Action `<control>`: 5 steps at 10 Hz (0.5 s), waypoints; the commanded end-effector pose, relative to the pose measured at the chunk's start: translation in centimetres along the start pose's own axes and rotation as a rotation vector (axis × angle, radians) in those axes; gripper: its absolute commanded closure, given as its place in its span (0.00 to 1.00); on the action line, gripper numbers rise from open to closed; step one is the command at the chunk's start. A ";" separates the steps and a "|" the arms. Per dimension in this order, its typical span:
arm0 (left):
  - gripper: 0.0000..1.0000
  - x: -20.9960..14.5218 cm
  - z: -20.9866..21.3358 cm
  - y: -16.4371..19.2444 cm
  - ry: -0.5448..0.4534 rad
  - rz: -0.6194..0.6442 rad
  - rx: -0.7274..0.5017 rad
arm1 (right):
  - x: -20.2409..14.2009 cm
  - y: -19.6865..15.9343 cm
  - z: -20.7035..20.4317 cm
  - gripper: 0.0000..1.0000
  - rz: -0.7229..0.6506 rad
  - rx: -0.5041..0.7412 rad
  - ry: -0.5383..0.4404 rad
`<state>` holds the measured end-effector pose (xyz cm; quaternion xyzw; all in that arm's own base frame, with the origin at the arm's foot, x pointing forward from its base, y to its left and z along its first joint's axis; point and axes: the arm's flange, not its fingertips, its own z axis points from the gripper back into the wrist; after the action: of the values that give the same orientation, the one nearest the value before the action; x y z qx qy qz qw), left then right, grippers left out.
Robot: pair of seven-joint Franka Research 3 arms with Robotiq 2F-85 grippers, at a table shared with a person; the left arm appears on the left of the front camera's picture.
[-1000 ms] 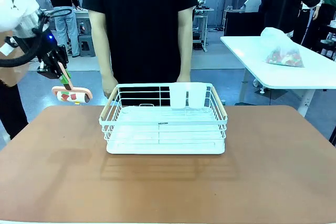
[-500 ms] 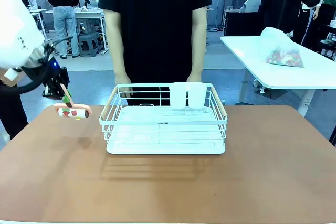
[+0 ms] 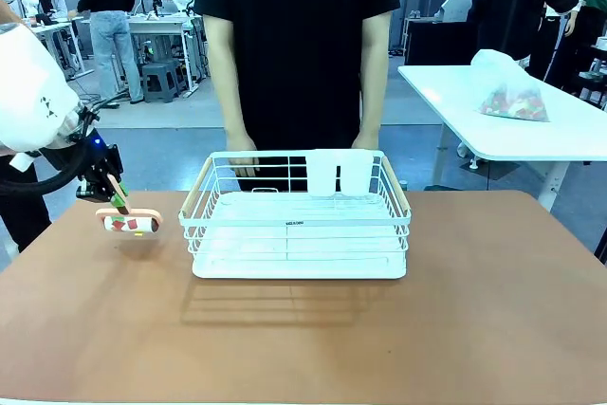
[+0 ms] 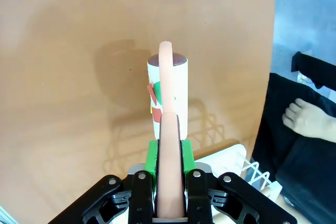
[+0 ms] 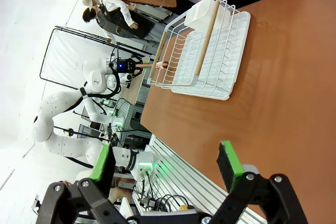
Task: Clean the table.
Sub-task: Place the Lint Roller down when the Dish drying rack is positioned in the middle of the table.
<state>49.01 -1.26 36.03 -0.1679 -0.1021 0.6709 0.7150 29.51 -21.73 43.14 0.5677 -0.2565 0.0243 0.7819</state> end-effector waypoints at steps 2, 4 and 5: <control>0.79 0.2 -1.4 0.7 0.003 0.004 -0.003 | 0.1 0.2 0.1 0.00 0.018 0.009 -0.006; 0.79 0.4 -1.2 0.5 0.004 0.011 -0.004 | 0.1 0.2 0.1 0.00 0.018 0.009 -0.006; 0.72 0.4 -1.1 0.4 0.003 0.018 0.003 | 0.1 0.2 0.1 0.00 0.018 0.009 -0.006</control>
<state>49.07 -1.04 34.60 -0.1605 -0.0923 0.6749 0.7143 29.51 -21.73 43.14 0.5677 -0.2565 0.0243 0.7819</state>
